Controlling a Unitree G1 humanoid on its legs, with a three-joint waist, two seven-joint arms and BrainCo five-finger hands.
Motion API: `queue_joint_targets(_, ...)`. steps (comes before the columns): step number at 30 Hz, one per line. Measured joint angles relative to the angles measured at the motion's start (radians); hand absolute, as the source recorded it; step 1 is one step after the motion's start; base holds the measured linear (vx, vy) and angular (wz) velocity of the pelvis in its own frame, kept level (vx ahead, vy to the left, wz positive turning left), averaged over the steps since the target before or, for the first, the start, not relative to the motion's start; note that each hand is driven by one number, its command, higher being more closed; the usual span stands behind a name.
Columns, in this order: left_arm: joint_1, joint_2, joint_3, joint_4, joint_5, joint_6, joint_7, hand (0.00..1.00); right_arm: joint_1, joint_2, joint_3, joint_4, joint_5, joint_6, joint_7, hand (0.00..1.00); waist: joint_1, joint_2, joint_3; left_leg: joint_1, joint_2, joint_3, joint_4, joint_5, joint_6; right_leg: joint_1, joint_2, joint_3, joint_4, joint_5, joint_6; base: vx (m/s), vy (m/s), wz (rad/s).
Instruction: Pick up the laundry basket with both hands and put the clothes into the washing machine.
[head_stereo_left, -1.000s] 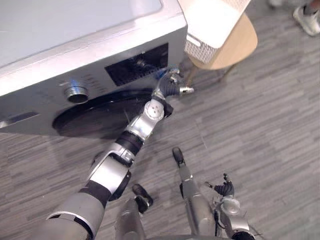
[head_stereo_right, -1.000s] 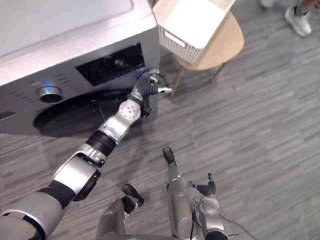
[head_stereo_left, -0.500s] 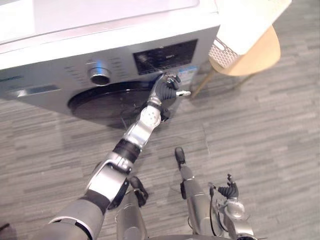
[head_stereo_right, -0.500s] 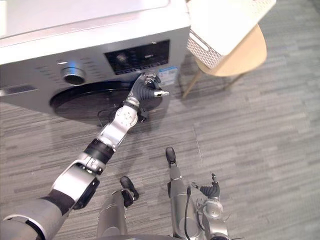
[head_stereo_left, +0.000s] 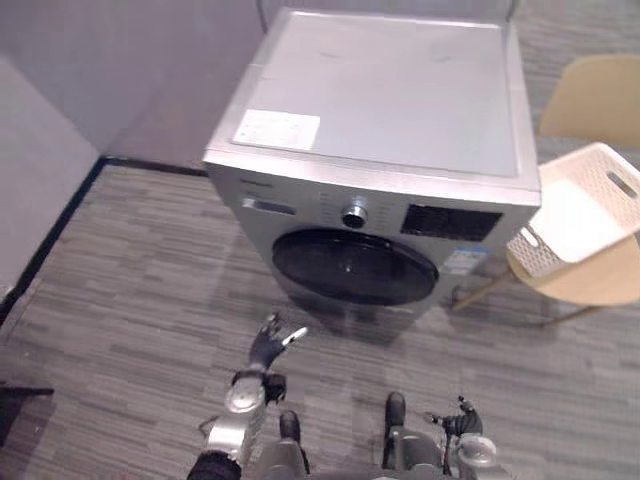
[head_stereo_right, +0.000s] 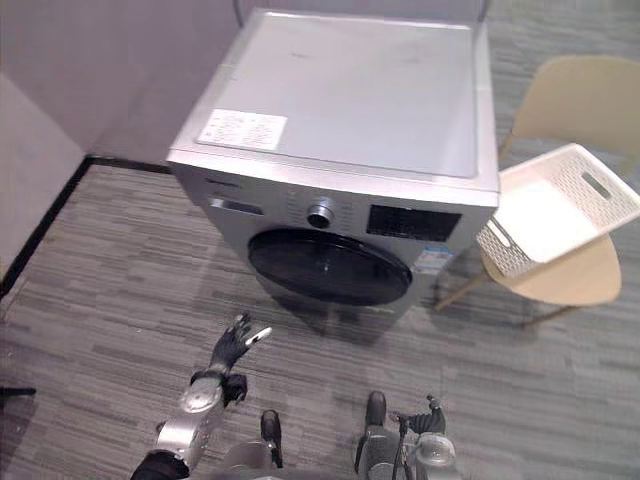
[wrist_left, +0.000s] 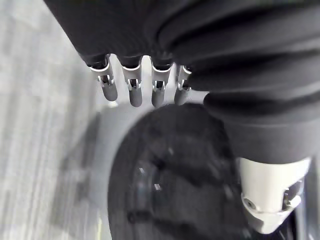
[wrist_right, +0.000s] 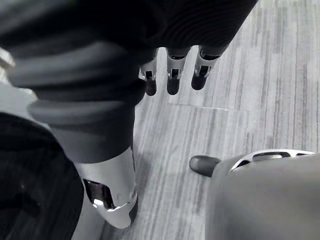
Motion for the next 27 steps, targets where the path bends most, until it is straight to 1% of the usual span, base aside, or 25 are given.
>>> queue_joint_targets(1, 0.000, 0.002, 0.031, 0.040, 0.018, 0.004, 0.006, 0.00, -0.005, 0.000, -0.001, 0.003, 0.000, -0.001, 0.000, 0.00, 0.002, -0.002, -0.001, 0.000, -0.005, -0.013, -0.001, 0.006, 0.004, 0.016, -0.007, -0.025, 0.001, -0.006, 0.003, -0.06, 0.049, 0.84)
queue_joint_targets(2, 0.011, 0.004, 0.065, 0.081, 0.031, 0.007, 0.022, 0.00, -0.014, 0.002, -0.003, 0.015, 0.001, -0.002, 0.001, 0.00, 0.003, -0.007, -0.006, -0.004, -0.008, -0.005, 0.000, 0.008, 0.018, 0.033, -0.020, -0.055, 0.002, -0.022, 0.009, -0.07, 0.050, 1.06)
queue_joint_targets(3, 0.026, 0.004, 0.095, 0.119, 0.062, 0.019, 0.042, 0.00, -0.016, 0.007, -0.016, 0.018, 0.004, -0.002, 0.000, 0.00, 0.002, -0.013, -0.024, -0.024, 0.010, 0.107, 0.017, -0.022, 0.085, 0.047, -0.042, -0.101, -0.001, -0.032, 0.024, -0.05, 0.060, 1.04)
queue_joint_targets(4, 0.028, 0.002, 0.100, 0.134, 0.066, 0.020, 0.045, 0.00, -0.015, 0.009, -0.020, 0.018, 0.005, -0.002, 0.000, 0.00, 0.000, -0.015, -0.032, -0.029, 0.016, 0.152, 0.016, -0.029, 0.095, 0.050, -0.051, -0.114, -0.002, -0.038, 0.031, -0.01, 0.058, 1.13)
queue_joint_targets(5, 0.028, 0.001, 0.100, 0.156, 0.073, 0.022, 0.050, 0.00, -0.013, 0.010, -0.022, 0.020, 0.006, -0.001, -0.001, 0.00, -0.003, -0.018, -0.034, -0.030, 0.024, 0.210, 0.016, -0.030, 0.096, 0.058, -0.064, -0.126, -0.006, -0.043, 0.039, 0.04, 0.090, 0.90)
queue_joint_targets(6, 0.029, -0.001, 0.103, 0.180, 0.097, 0.023, 0.061, 0.00, -0.014, 0.004, -0.021, 0.027, 0.006, -0.001, -0.001, 0.00, 0.003, -0.020, -0.035, -0.034, 0.025, 0.259, 0.019, -0.028, 0.093, 0.061, -0.079, -0.130, -0.006, -0.048, 0.049, 0.04, 0.096, 0.77)
queue_joint_targets(8, 0.036, -0.001, 0.137, 0.205, 0.108, 0.023, 0.063, 0.00, -0.038, -0.005, -0.021, 0.036, 0.006, -0.001, -0.001, 0.00, 0.016, -0.024, -0.035, -0.058, 0.019, 0.264, 0.053, -0.024, 0.085, 0.064, -0.091, -0.125, -0.013, -0.051, 0.061, 0.08, 0.140, 0.52)
queue_joint_targets(10, 0.038, 0.001, 0.176, 0.225, 0.126, 0.024, 0.068, 0.00, -0.060, 0.000, -0.018, 0.063, 0.005, 0.000, 0.000, 0.00, 0.027, -0.044, -0.033, -0.089, 0.005, 0.244, 0.110, -0.038, 0.066, 0.083, -0.110, -0.142, -0.028, -0.052, 0.088, 0.12, 0.154, 0.46)
queue_joint_targets(11, 0.040, 0.003, 0.187, 0.231, 0.126, 0.023, 0.078, 0.00, -0.069, 0.007, -0.018, 0.073, 0.004, 0.001, 0.000, 0.00, 0.033, -0.061, -0.033, -0.110, -0.011, 0.223, 0.159, -0.076, 0.069, 0.105, -0.126, -0.157, -0.034, -0.061, 0.106, 0.17, 0.177, 0.58)
queue_joint_targets(12, 0.052, 0.003, 0.202, 0.231, 0.125, 0.023, 0.082, 0.00, -0.083, 0.013, -0.019, 0.086, 0.003, 0.000, 0.000, 0.00, 0.041, -0.079, -0.038, -0.141, -0.025, 0.205, 0.231, -0.129, 0.081, 0.109, -0.150, -0.163, -0.011, -0.079, 0.132, 0.22, 0.221, 0.55)
queue_joint_targets(13, 0.057, 0.003, 0.207, 0.231, 0.125, 0.023, 0.081, 0.00, -0.086, 0.014, -0.019, 0.086, 0.003, 0.000, 0.000, 0.00, 0.047, -0.085, -0.038, -0.152, -0.030, 0.199, 0.262, -0.154, 0.085, 0.111, -0.162, -0.165, 0.006, -0.088, 0.147, 0.21, 0.214, 0.41)
queue_joint_targets(14, 0.067, 0.002, 0.210, 0.230, 0.125, 0.023, 0.083, 0.00, -0.085, 0.013, -0.019, 0.093, 0.000, 0.000, 0.000, 0.00, 0.054, -0.099, -0.038, -0.164, -0.038, 0.185, 0.324, -0.212, 0.095, 0.113, -0.197, -0.162, 0.082, -0.089, 0.164, 0.25, 0.223, 0.45)
queue_joint_targets(15, 0.082, -0.004, 0.209, 0.229, 0.124, 0.024, 0.087, 0.00, -0.097, 0.013, -0.018, 0.100, -0.002, 0.004, 0.005, 0.00, 0.056, -0.093, -0.039, -0.162, -0.055, 0.155, 0.353, -0.243, 0.107, 0.070, -0.232, -0.127, 0.240, -0.085, 0.147, 0.27, 0.259, 0.55)
queue_joint_targets(16, 0.087, -0.006, 0.208, 0.226, 0.124, 0.024, 0.087, 0.00, -0.098, 0.015, -0.017, 0.097, -0.003, 0.007, 0.007, 0.00, 0.053, -0.088, -0.041, -0.154, -0.065, 0.138, 0.355, -0.249, 0.111, 0.039, -0.244, -0.095, 0.330, -0.068, 0.118, 0.34, 0.306, 0.70)
queue_joint_targets(17, 0.097, -0.006, 0.208, 0.203, 0.122, 0.025, 0.094, 0.00, -0.103, 0.020, -0.010, 0.094, -0.003, 0.011, 0.008, 0.00, 0.053, -0.085, -0.036, -0.112, -0.078, 0.104, 0.344, -0.256, 0.129, -0.051, -0.255, 0.017, 0.533, -0.003, 0.049, 0.32, 0.263, 0.64)
queue_joint_targets(18, 0.099, -0.003, 0.208, 0.186, 0.118, 0.024, 0.102, 0.00, -0.104, 0.028, -0.007, 0.094, -0.003, 0.010, 0.010, 0.00, 0.050, -0.077, -0.030, -0.096, -0.081, 0.077, 0.337, -0.261, 0.135, -0.091, -0.242, 0.073, 0.619, -0.037, 0.082, 0.42, 0.218, 1.00)
queue_joint_targets(19, 0.095, -0.001, 0.209, 0.180, 0.101, 0.023, 0.107, 0.00, -0.102, 0.043, -0.006, 0.094, -0.003, 0.009, 0.011, 0.00, 0.045, -0.084, -0.028, -0.056, -0.086, 0.028, 0.308, -0.264, 0.142, -0.136, -0.191, 0.126, 0.726, -0.142, 0.100, 0.42, 0.097, 1.25)
queue_joint_targets(20, 0.086, -0.002, 0.213, 0.169, 0.089, 0.022, 0.110, 0.00, -0.103, 0.047, 0.002, 0.094, -0.003, 0.010, 0.011, 0.00, 0.047, -0.090, -0.026, -0.006, -0.102, -0.015, 0.275, -0.265, 0.146, -0.166, -0.136, 0.134, 0.752, -0.213, 0.046, 0.55, 0.065, 1.50)
queue_joint_targets(21, 0.079, -0.007, 0.217, 0.159, 0.078, 0.020, 0.119, 0.00, -0.105, 0.048, 0.004, 0.080, -0.003, 0.010, 0.011, 0.00, 0.051, -0.092, -0.024, 0.047, -0.117, -0.053, 0.239, -0.266, 0.149, -0.205, -0.080, 0.139, 0.744, -0.252, 0.016, 0.48, 0.029, 1.22)
queue_joint_targets(22, 0.072, -0.011, 0.218, 0.157, 0.071, 0.020, 0.124, 0.00, -0.102, 0.049, 0.004, 0.060, -0.003, 0.009, 0.011, 0.00, 0.049, -0.090, -0.023, 0.066, -0.124, -0.079, 0.226, -0.267, 0.151, -0.229, -0.050, 0.145, 0.738, -0.263, 0.001, 0.57, -0.029, 1.40)
queue_joint_targets(23, 0.060, -0.028, 0.233, 0.150, 0.059, 0.020, 0.128, 0.00, -0.098, 0.048, 0.004, 0.018, -0.002, 0.007, 0.011, 0.00, 0.040, -0.082, -0.014, 0.103, -0.139, -0.141, 0.211, -0.269, 0.154, -0.290, 0.014, 0.176, 0.705, -0.275, -0.018, 0.45, -0.075, 1.50)
queue_joint_targets(24, 0.045, -0.044, 0.247, 0.150, 0.056, 0.019, 0.129, 0.00, -0.099, 0.046, 0.003, 0.004, -0.002, 0.007, 0.011, 0.00, 0.025, -0.076, -0.007, 0.117, -0.147, -0.184, 0.211, -0.270, 0.155, -0.317, 0.048, 0.198, 0.664, -0.274, -0.018, 0.54, -0.139, 1.76)
queue_joint_targets(25, 0.033, -0.055, 0.256, 0.150, 0.053, 0.019, 0.130, 0.00, -0.099, 0.045, 0.003, -0.008, -0.002, 0.008, 0.012, 0.00, 0.020, -0.077, -0.001, 0.132, -0.157, -0.222, 0.212, -0.270, 0.154, -0.337, 0.071, 0.230, 0.615, -0.267, -0.009, 0.36, -0.125, 1.79)
queue_joint_targets(26, 0.025, -0.060, 0.255, 0.147, 0.053, 0.018, 0.130, 0.00, -0.091, 0.042, 0.003, -0.025, -0.002, 0.009, 0.012, 0.00, 0.014, -0.088, 0.001, 0.153, -0.177, -0.267, 0.217, -0.275, 0.145, -0.343, 0.090, 0.280, 0.517, -0.231, -0.003, 0.57, -0.227, 2.31)
queue_joint_targets(27, 0.034, -0.064, 0.255, 0.133, 0.054, 0.014, 0.128, 0.00, -0.070, 0.043, 0.012, -0.042, -0.002, 0.009, 0.012, 0.00, 0.001, -0.122, 0.005, 0.171, -0.219, -0.308, 0.248, -0.310, 0.101, -0.318, 0.070, 0.337, 0.385, -0.094, -0.023, 0.48, -0.225, 2.24)
